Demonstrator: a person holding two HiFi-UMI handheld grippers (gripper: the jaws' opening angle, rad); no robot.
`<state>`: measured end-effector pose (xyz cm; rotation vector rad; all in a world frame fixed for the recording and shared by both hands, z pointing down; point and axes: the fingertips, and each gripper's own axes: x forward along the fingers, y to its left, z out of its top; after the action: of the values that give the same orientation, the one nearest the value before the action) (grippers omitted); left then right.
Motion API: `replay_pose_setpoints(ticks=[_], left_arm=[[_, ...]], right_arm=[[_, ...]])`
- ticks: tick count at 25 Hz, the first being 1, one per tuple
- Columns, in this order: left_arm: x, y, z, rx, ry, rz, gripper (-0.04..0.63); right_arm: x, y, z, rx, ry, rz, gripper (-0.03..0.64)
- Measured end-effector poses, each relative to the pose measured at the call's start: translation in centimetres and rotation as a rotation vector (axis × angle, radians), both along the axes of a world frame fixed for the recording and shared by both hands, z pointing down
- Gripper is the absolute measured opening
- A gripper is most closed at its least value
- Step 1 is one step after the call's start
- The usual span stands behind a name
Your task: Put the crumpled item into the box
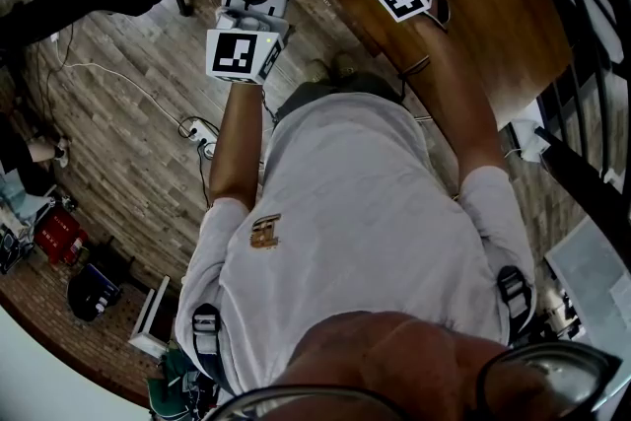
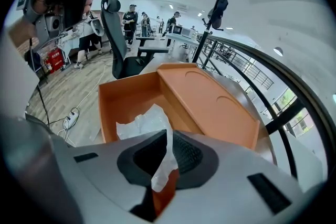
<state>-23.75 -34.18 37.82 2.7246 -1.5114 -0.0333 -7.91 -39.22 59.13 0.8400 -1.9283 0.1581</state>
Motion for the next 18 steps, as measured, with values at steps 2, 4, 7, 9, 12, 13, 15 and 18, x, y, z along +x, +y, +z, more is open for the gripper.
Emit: replay_pose_setpoints(ticks=[2, 4, 7, 9, 12, 13, 15, 18], left_arm=[[0.1, 0.0, -0.1, 0.0, -0.001, -0.002, 0.02], [0.3, 0.1, -0.2, 0.001, -0.002, -0.002, 0.02], [0.9, 0.2, -0.2, 0.0, -0.005, 0.002, 0.02], [1.3, 0.2, -0.3, 0.001, -0.006, 0.006, 0.02], [2.1, 0.4, -0.5, 0.004, -0.009, 0.011, 0.02], [2.3, 0.5, -0.6, 0.005, -0.01, 0.013, 0.02], [2.8, 0.5, -0.9, 0.008, -0.013, 0.019, 0.02], [3.7, 0.6, -1.2, 0.012, -0.016, 0.027, 0.02]], right_arm=[[0.0, 0.1, -0.3, 0.011, -0.014, 0.0, 0.054], [0.0, 0.3, -0.9, 0.026, -0.039, 0.002, 0.051], [0.1, 0.5, -2.1, 0.05, -0.099, 0.011, 0.048], [0.1, 0.7, -3.2, 0.072, -0.151, 0.017, 0.048], [-0.2, 1.0, -5.5, 0.116, -0.256, 0.028, 0.046], [-0.4, 1.1, -6.5, 0.131, -0.297, 0.028, 0.044], [-1.0, 1.3, -8.8, 0.165, -0.387, 0.017, 0.043], [-2.2, 1.9, -12.7, 0.231, -0.525, -0.038, 0.041]])
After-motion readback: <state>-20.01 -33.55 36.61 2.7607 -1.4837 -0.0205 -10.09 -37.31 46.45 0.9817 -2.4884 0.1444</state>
